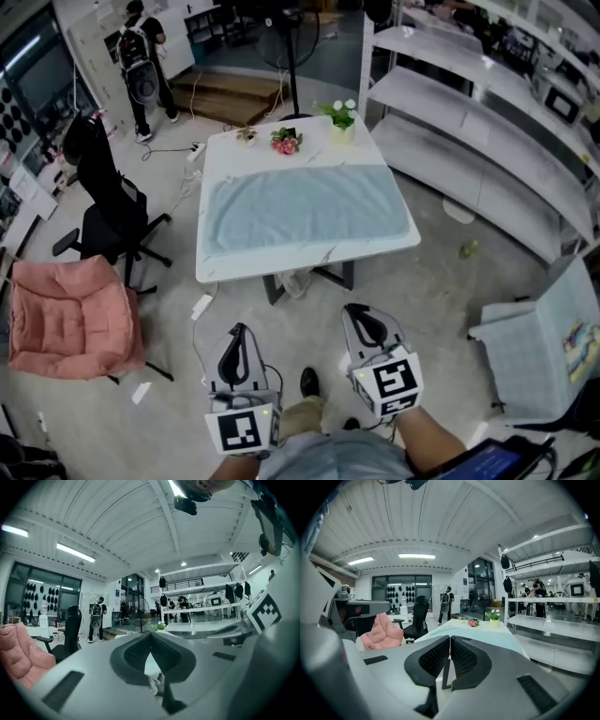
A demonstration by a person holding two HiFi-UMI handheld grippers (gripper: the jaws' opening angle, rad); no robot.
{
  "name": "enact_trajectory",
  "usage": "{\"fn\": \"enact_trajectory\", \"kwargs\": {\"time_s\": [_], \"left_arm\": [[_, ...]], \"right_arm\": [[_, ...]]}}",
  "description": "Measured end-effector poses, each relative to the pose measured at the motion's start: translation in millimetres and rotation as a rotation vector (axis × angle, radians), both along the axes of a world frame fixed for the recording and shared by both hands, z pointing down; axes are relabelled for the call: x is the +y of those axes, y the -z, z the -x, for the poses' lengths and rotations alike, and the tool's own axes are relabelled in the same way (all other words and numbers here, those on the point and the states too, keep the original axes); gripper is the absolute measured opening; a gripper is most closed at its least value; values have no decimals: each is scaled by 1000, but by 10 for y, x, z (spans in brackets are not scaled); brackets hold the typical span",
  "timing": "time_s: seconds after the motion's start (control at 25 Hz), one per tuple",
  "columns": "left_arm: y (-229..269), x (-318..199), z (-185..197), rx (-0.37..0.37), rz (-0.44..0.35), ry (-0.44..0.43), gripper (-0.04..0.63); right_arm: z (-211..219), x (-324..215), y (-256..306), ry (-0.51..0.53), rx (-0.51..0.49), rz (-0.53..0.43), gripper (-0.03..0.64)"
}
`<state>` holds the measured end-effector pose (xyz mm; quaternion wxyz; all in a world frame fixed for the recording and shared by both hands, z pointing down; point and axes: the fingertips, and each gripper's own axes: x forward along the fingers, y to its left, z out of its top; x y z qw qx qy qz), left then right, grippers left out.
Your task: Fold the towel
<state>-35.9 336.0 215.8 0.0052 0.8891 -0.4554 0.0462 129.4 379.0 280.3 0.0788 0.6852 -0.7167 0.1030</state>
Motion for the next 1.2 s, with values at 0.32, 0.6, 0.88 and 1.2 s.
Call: {"fn": "enact_trajectory", "kwargs": {"time_s": [0.32, 0.6, 0.88, 1.2], "left_arm": [[202, -866, -66, 3, -49, -44, 5], [287, -1241, -148, 27, -80, -87, 5], [76, -1370, -261, 19, -25, -112, 5], [-80, -1608, -549, -11, -1, -134, 5]], "right_arm": [[-41, -782, 154, -27, 4, -19, 20], [-83, -1135, 296, -45, 23, -45, 20], [-200, -1241, 152, -75, 31, -44, 20], [-481, -1452, -11, -100, 4, -22, 21]]}}
